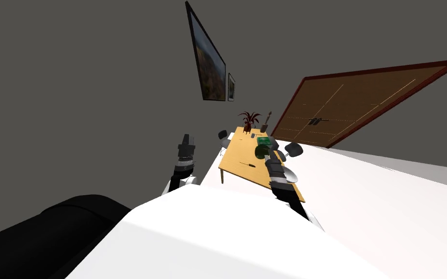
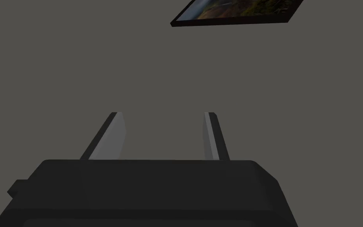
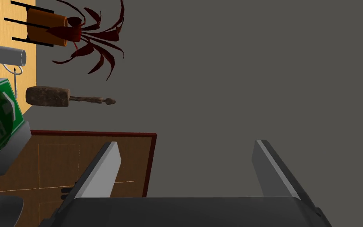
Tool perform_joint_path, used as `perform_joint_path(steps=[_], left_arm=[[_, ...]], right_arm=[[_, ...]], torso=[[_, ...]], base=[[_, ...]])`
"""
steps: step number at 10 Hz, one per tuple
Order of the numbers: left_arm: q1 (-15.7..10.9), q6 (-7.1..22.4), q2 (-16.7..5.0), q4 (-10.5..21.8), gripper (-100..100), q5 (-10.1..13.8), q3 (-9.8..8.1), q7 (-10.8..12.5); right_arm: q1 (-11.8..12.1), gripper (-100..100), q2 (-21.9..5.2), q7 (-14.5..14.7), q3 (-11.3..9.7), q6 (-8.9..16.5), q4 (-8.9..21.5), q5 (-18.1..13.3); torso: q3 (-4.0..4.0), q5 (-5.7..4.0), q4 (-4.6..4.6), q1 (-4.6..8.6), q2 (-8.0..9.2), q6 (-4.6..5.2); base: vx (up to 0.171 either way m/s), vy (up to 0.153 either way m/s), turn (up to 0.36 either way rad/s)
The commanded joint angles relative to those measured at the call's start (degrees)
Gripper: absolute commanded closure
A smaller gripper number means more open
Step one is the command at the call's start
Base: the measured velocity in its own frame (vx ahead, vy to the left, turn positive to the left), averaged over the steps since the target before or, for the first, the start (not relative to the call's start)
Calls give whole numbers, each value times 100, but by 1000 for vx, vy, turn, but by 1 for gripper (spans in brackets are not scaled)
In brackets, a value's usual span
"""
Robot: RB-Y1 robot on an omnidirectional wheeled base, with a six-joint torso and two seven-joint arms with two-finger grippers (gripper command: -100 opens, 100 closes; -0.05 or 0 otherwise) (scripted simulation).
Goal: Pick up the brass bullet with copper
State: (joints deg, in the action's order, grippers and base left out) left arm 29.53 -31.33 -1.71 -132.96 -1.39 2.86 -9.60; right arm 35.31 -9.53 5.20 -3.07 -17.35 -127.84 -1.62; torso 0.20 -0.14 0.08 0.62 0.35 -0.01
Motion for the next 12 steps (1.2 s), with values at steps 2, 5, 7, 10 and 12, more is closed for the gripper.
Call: perform_joint_path(steps=[2,5,7,10,12], left_arm=[[0,0,0,0,0,0,0,0],[0,0,-1,0,0,0,-1,0],[0,0,0,0,0,0,0,0],[2,0,0,0,0,0,0,0],[1,0,0,0,0,0,0,0]], right_arm=[[183,-100,-418,134,73,318,206,-207],[496,-100,-897,336,91,681,524,-484],[607,-100,-1060,411,88,813,646,-577],[830,-100,-1388,568,60,1090,916,-756],[1049,-100,-1722,734,1,1376,1216,-920]], torso=[[4,0,2,-2,6,-1],[-1,-5,0,20,-3,1],[1,-4,1,14,2,-1],[-19,3,-6,-20,-34,3],[-14,1,-5,-5,-25,-1]], base=[[-123,-156,280],[-106,-181,359],[-109,-133,247],[-55,-73,235],[-99,-119,444]])
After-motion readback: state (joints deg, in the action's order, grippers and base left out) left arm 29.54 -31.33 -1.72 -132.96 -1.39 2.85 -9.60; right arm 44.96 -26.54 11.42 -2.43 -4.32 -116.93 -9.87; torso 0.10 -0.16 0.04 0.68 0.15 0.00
